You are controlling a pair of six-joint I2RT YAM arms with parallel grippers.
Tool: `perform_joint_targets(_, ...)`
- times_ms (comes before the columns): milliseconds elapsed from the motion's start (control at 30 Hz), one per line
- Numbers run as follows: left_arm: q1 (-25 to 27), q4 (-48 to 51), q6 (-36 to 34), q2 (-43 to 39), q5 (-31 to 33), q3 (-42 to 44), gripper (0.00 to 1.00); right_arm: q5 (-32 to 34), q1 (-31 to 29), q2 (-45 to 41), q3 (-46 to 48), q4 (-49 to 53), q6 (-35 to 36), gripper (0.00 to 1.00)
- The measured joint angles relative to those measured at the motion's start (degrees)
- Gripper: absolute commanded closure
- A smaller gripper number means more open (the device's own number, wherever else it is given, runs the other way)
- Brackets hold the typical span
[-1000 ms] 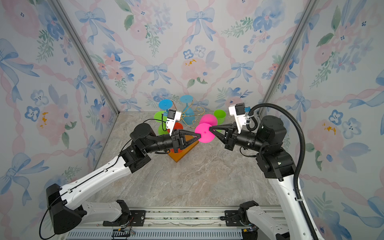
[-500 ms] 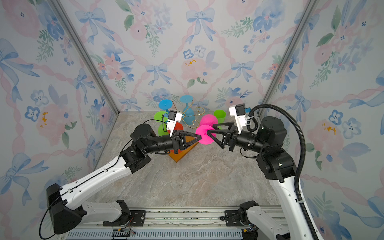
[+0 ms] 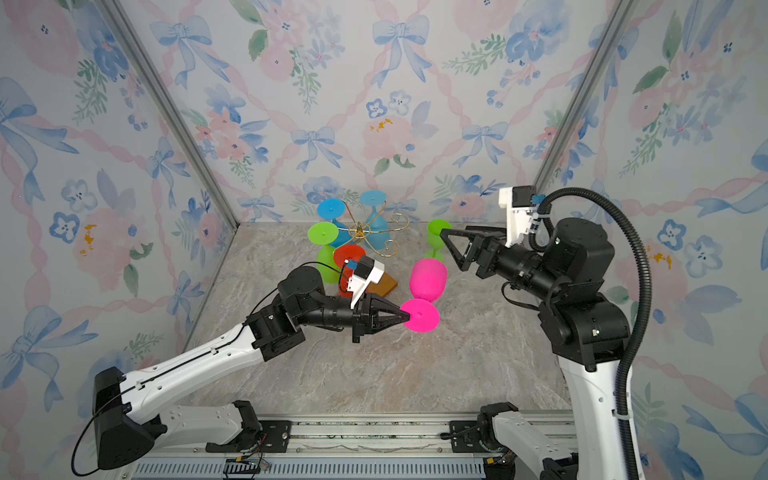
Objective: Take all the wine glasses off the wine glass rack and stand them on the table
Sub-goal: 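Pull the glass toward the robot with the left gripper while the right withdraws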
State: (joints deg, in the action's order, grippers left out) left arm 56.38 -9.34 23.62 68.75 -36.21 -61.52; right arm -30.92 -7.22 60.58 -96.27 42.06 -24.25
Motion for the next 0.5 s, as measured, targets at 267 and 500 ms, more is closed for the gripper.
perform_joint_targets(267,6.2,6.9,-18.9,-10.1,13.9,7.5,1.00,1.3,4.8,6.2,0.8,10.3,-2.3,0.13)
perform_joint_targets(500,16.7,11.9,-31.7,-10.9,28.0,11.7,1.00,-0.4,4.9,6.7,2.3,17.2,-0.7,0.13)
